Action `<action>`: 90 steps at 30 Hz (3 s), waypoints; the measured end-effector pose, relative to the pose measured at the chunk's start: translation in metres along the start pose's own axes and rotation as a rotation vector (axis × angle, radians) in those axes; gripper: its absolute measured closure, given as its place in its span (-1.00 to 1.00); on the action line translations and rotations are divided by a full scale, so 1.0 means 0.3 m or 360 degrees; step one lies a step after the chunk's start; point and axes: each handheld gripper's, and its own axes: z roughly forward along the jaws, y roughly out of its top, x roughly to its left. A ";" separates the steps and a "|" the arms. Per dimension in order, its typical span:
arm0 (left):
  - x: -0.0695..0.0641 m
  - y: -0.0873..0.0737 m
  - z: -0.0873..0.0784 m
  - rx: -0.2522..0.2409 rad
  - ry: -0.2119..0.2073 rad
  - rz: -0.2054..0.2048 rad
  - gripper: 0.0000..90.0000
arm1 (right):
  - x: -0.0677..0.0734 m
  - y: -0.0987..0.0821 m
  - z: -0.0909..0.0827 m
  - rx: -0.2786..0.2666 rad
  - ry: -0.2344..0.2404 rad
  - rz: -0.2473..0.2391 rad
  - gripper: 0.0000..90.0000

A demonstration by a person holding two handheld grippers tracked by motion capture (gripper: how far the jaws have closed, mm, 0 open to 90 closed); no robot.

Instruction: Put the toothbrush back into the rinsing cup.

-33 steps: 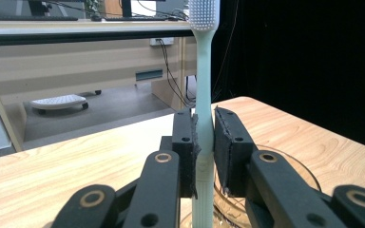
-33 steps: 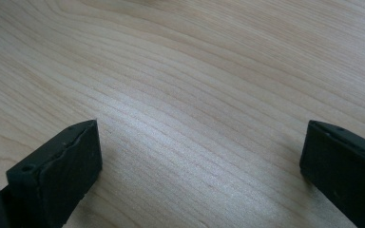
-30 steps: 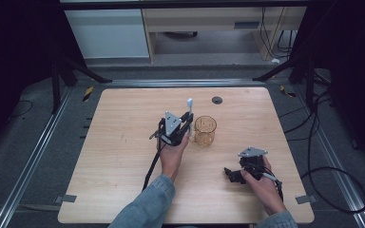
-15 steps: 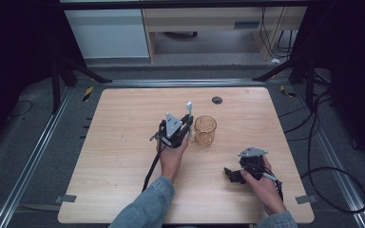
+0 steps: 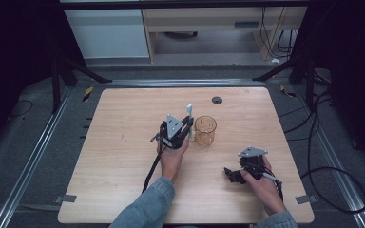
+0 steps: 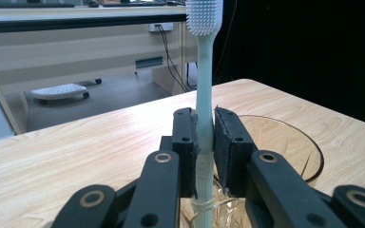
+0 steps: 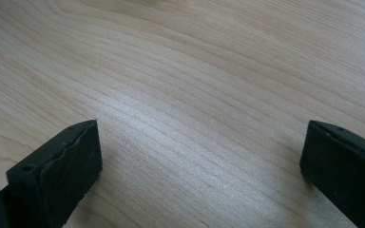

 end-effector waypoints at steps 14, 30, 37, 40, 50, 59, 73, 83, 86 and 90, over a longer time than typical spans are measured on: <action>-0.001 -0.010 0.001 0.0023 0.0002 0.0005 0.75 | 0.000 0.000 0.000 0.0000 0.0000 0.0000 -0.99; -0.003 -0.023 0.010 0.0073 -0.0001 0.0014 0.74 | 0.000 0.000 0.000 0.0000 0.0001 0.0001 -0.99; -0.004 -0.026 0.012 0.0085 -0.0005 0.0010 0.74 | 0.000 0.000 0.000 0.0000 0.0001 0.0001 -0.99; -0.003 -0.029 0.015 0.0097 -0.0010 0.0008 0.74 | 0.000 0.000 0.000 0.0000 0.0001 0.0000 -0.99; -0.001 -0.027 0.009 0.0104 -0.0013 0.0002 0.74 | 0.001 0.001 -0.001 0.0003 0.0004 0.0011 -0.99; 0.003 -0.027 0.010 0.0112 -0.0020 -0.0006 0.73 | 0.001 0.001 -0.001 0.0003 0.0004 0.0012 -0.99; 0.007 -0.012 0.004 0.0115 -0.0042 -0.0005 0.61 | 0.001 0.001 -0.001 0.0004 0.0004 0.0012 -0.99; 0.008 -0.001 -0.011 0.0147 -0.0068 0.0031 0.34 | 0.002 0.001 -0.001 0.0003 0.0004 0.0014 -0.99; 0.005 0.008 -0.020 0.0152 -0.0073 0.0052 0.16 | 0.002 0.001 -0.001 0.0003 0.0003 0.0014 -0.99; 0.007 0.013 -0.028 0.0205 -0.0102 0.0052 -0.10 | 0.002 0.001 -0.001 0.0003 0.0004 0.0014 -0.99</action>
